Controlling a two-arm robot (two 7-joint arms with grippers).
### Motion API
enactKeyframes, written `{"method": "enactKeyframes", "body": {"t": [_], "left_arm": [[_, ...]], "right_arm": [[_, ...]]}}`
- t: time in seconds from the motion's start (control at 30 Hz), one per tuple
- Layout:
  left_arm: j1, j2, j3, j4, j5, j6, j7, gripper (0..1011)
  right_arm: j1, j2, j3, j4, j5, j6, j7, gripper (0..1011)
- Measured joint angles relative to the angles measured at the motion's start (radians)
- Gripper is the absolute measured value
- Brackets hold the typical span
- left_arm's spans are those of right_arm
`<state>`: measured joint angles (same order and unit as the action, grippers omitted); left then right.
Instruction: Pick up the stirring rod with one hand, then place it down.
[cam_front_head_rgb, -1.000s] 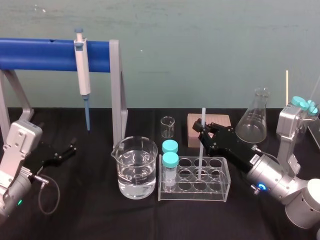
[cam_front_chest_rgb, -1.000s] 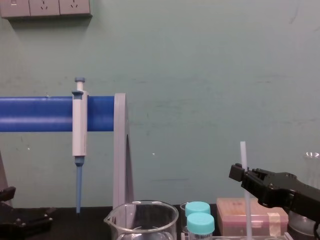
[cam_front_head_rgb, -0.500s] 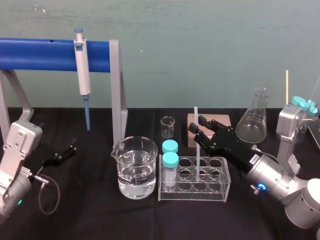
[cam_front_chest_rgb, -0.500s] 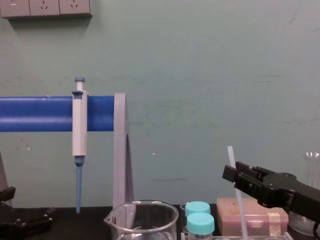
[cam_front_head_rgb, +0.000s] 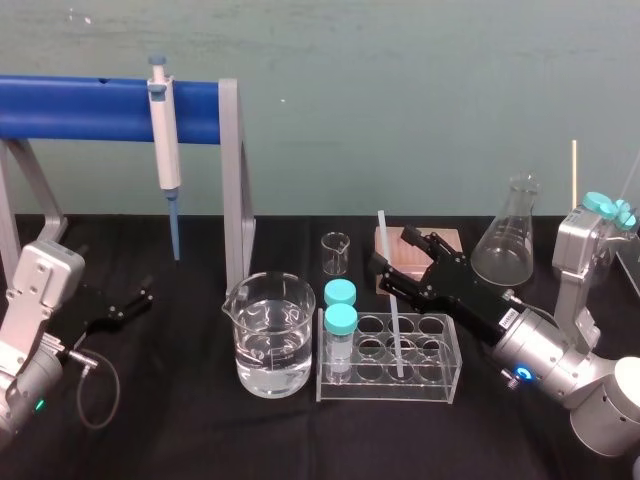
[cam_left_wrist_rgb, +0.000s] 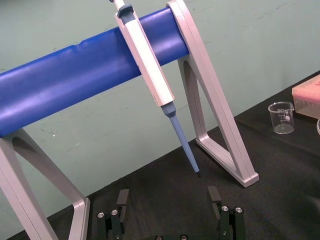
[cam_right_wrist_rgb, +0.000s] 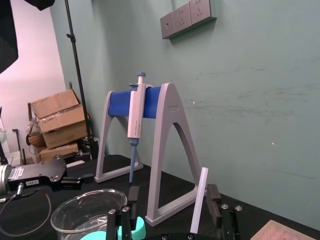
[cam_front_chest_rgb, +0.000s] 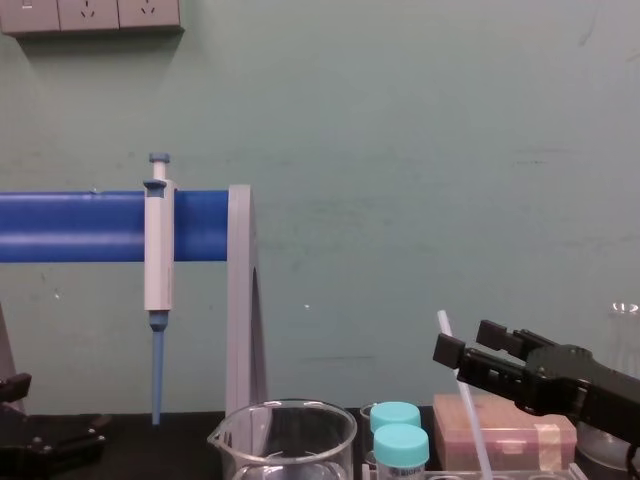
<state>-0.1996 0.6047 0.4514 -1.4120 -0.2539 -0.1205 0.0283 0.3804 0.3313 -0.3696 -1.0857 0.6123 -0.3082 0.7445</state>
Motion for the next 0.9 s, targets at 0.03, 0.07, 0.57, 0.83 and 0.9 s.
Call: {"method": "enactKeyframes", "body": {"t": [0.03, 0.07, 0.57, 0.83, 0.9], "left_arm": [[0.0, 0.0, 0.0, 0.0, 0.0, 0.0, 0.0, 1000], [0.0, 0.0, 0.0, 0.0, 0.0, 0.0, 0.0, 1000], [0.0, 0.0, 0.0, 0.0, 0.0, 0.0, 0.0, 1000], [0.0, 0.0, 0.0, 0.0, 0.0, 0.0, 0.0, 1000], [0.0, 0.0, 0.0, 0.0, 0.0, 0.0, 0.0, 1000]], "right_arm": [[0.0, 0.0, 0.0, 0.0, 0.0, 0.0, 0.0, 876], [0.0, 0.0, 0.0, 0.0, 0.0, 0.0, 0.0, 876], [-0.088, 0.018, 0.095, -0.16, -0.182, 0.003, -0.382, 1000], [-0.149, 0.007, 0.144, -0.193, -0.31, 0.109, -0.624, 1000], [-0.152, 0.003, 0.146, -0.183, -0.32, 0.136, -0.636, 1000]]}}
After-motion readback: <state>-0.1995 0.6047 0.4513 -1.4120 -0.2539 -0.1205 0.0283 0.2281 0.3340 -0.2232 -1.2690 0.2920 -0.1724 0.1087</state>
